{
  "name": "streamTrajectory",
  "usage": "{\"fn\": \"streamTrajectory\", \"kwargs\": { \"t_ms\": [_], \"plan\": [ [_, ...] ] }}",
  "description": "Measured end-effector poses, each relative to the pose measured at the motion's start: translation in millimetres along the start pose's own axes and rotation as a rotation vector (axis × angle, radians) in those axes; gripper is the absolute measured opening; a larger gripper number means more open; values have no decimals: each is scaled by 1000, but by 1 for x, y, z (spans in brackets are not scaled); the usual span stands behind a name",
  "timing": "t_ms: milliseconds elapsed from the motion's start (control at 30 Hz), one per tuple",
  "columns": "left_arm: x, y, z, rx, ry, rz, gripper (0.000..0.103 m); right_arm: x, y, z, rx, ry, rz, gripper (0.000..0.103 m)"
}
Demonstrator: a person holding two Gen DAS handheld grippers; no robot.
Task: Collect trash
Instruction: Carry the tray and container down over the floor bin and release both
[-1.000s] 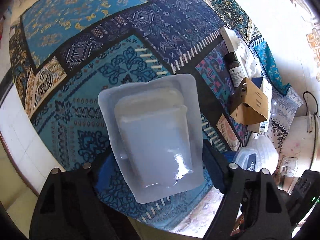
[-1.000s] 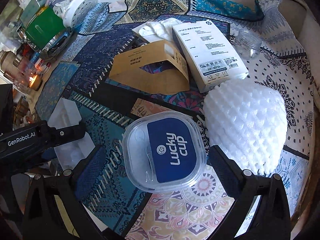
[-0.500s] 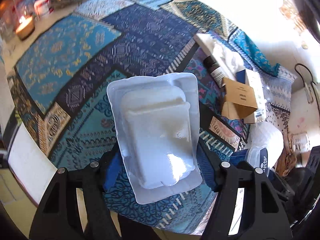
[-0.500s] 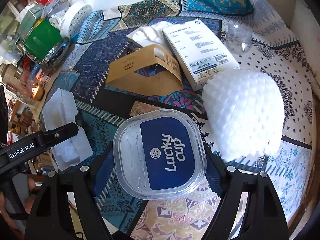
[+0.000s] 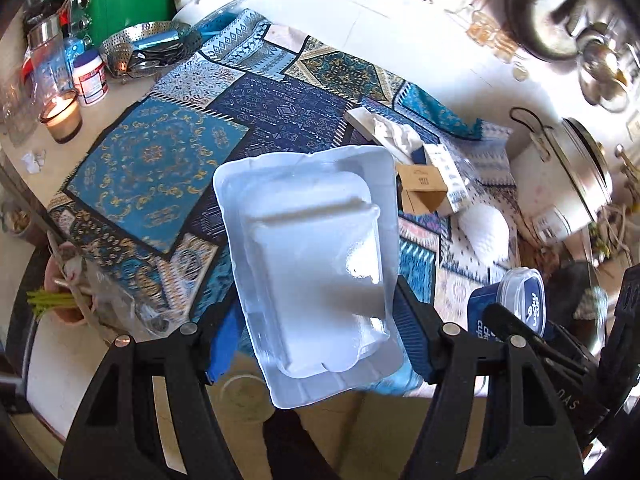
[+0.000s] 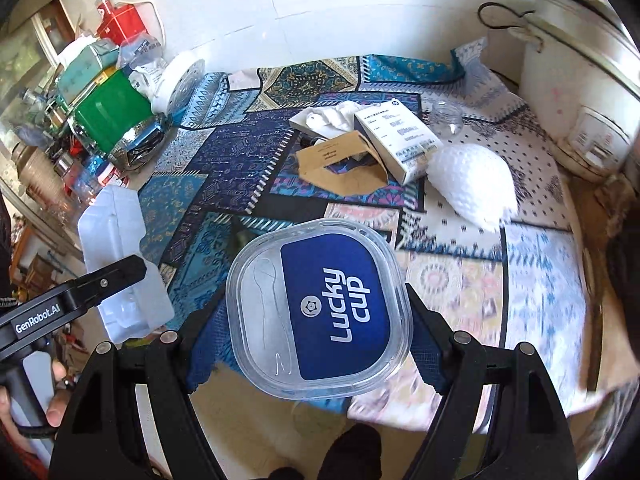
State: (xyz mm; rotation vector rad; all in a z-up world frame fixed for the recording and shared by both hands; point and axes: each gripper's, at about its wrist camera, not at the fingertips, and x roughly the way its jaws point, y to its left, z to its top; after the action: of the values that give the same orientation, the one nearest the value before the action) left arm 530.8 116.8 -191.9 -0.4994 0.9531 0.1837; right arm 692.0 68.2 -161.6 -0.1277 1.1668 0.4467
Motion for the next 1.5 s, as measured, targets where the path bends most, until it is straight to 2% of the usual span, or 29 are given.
{"fn": "streamTrajectory", "kwargs": {
  "t_ms": [200,400,567,700,900,1000,1100,1367,1500],
  "plan": [
    [-45,51,-46,102,5,-33,69,-22,45,-58,72,-44,-54,77],
    [-72,97,-94,151,47,-7,69,-31,79,-109,110,-37,-63,78],
    [-76,122,-125,168,80,22,69,-27,93,-144,109,-2,-71,78],
    [-59,136,-152,170,130,36,70,-12,98,-172,90,43,-88,78],
    [2,155,-203,133,237,58,70,31,82,-223,80,122,-88,78],
    [42,165,-230,86,290,39,70,65,63,-249,84,166,-90,78],
    [86,171,-257,92,312,47,70,106,39,-279,90,207,-90,78],
    [243,191,-335,101,415,17,70,237,-24,-365,120,309,-83,78],
    [323,203,-375,139,466,3,70,297,-46,-403,154,336,-69,78]
  ]
}}
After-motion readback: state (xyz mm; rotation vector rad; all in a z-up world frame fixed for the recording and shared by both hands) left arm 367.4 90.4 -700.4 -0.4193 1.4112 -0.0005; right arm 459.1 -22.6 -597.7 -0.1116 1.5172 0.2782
